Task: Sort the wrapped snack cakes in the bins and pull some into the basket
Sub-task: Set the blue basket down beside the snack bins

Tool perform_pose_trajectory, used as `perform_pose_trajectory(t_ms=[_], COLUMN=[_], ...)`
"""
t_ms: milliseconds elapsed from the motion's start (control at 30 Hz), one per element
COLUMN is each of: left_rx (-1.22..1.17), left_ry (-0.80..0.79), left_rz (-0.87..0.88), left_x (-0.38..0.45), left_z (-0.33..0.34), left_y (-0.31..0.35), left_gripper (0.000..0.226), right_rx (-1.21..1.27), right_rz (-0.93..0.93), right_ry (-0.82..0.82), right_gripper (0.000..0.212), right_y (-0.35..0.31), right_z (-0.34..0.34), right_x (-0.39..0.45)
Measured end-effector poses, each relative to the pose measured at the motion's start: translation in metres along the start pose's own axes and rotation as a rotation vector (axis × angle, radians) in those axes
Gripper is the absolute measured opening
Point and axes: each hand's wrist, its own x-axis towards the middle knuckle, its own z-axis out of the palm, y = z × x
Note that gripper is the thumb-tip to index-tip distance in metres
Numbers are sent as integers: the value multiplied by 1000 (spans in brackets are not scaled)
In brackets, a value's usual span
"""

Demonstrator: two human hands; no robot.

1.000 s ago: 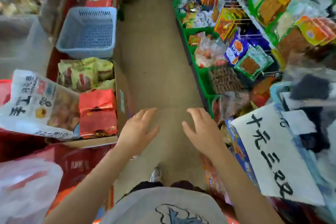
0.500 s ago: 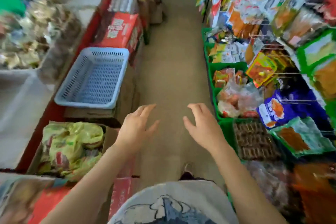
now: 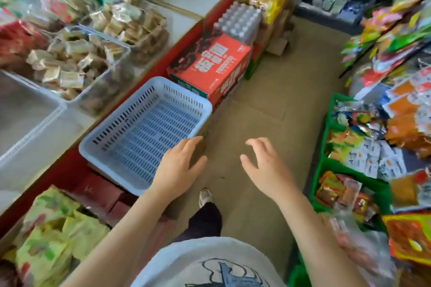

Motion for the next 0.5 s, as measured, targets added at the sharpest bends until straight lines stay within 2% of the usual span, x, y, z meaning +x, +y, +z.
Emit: perform_pose_trajectory(t_ms=[133, 333, 500], left_rx=[16, 41, 1], left_ry=[25, 128, 237], left_rz=[-38, -74, -266], left_x=[107, 222, 277], left_z=[-32, -87, -113], left_y=[-9, -23, -63], left_gripper=[58, 57, 57], right_rx=[-69, -125, -133], right_rz=[-59, -202, -375], right_ry=[-66, -21, -216], right_gripper=[41, 39, 46], right_y=[-21, -50, -82], right_z=[-34, -61, -33], right_x=[116, 258, 375])
